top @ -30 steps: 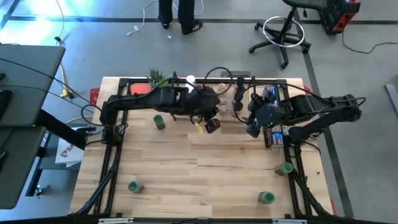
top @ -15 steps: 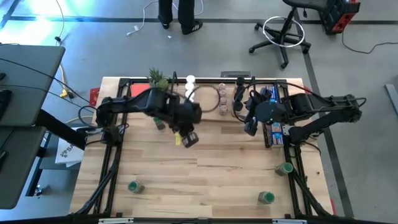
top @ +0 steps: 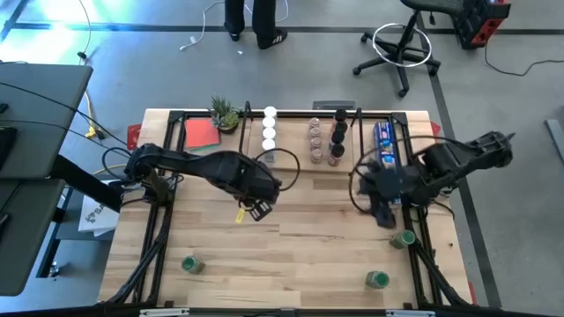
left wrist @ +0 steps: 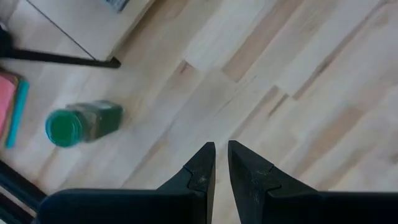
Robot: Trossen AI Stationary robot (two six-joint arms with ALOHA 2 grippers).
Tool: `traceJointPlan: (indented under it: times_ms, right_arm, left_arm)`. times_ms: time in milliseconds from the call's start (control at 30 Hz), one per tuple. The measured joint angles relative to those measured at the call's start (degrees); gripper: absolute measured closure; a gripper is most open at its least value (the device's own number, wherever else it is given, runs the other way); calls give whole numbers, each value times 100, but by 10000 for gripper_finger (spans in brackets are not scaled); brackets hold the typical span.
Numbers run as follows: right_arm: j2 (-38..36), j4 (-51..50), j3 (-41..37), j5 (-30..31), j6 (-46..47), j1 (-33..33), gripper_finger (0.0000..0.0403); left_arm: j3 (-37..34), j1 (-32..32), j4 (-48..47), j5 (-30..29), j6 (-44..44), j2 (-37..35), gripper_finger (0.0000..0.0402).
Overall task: Shelf spices
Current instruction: Put the green seasoning bottle on the shelf
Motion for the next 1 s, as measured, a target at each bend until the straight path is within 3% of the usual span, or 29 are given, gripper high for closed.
traceJointPlan:
  times_ms: [167,267,433,633,767,1000]
  right_arm:
    - [26,-687,0,-880,1347,799,128]
    - [77,-492,0,-1496,1958,1141,128]
    - [325,156,0,-1133,3683,1523,128]
    - [861,344,0,-1580,5011,2141,127]
    - [1244,288,0,-1468,5511,2625,110]
    - [1941,-187,0,-1392,5718,3214,41]
  left_arm:
    - [-315,10,299,-135,698,2,363]
    - [-412,29,542,-355,1201,0,363]
    - [-450,34,749,-563,2011,2,363]
    - [-452,8,821,-596,2226,-20,363]
    - [-452,-38,970,-608,2246,-23,363]
    - [-450,-30,1227,-597,2445,-23,363]
